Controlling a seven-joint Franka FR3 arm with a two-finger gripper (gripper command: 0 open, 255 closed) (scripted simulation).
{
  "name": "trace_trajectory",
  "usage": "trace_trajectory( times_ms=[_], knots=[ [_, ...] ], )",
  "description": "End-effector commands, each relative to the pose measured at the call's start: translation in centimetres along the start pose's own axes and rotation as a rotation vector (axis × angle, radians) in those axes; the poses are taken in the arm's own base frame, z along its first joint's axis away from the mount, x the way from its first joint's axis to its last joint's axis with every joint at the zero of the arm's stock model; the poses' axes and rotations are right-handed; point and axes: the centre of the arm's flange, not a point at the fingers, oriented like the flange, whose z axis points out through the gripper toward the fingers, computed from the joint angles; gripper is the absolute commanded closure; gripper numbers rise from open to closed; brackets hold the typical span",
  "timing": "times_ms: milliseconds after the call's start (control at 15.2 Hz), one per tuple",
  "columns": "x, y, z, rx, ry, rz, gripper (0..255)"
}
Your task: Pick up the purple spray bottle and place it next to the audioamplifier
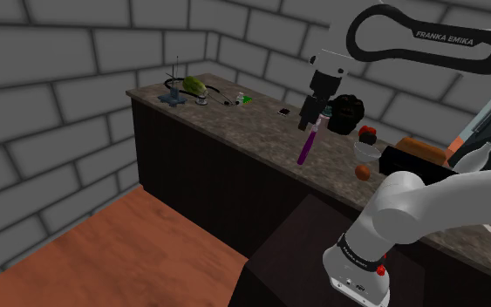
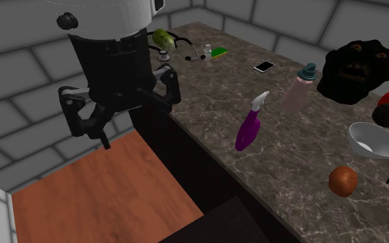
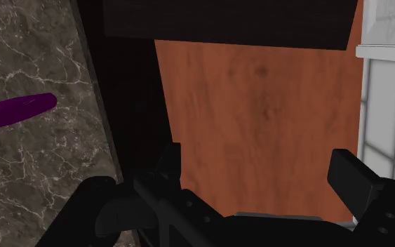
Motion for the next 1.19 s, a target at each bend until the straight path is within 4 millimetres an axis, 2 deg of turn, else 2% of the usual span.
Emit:
trace_trajectory(
  times_ms=[0, 594, 1122],
  knots=[
    [0.0, 0.0, 0.0, 0.000, 0.000, 0.000, 0],
    [6.7, 10.4, 3.5, 0.044, -0.047, 0.238, 0],
    [10.3, 20.5, 7.2, 0.083, -0.090, 0.449, 0]
  ],
)
